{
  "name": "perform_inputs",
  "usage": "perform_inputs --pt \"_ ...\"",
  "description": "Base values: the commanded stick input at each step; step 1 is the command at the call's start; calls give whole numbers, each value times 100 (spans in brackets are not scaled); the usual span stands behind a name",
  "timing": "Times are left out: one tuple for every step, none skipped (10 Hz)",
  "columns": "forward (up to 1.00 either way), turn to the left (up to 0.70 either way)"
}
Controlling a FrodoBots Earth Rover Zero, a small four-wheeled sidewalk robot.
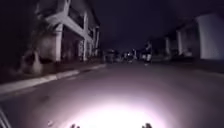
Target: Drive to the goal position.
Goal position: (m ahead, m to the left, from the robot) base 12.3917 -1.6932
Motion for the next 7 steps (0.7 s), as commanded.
perform_inputs --pt "100 0" --pt "100 0" --pt "100 0" --pt "100 0" --pt "100 0" --pt "100 0" --pt "100 0"
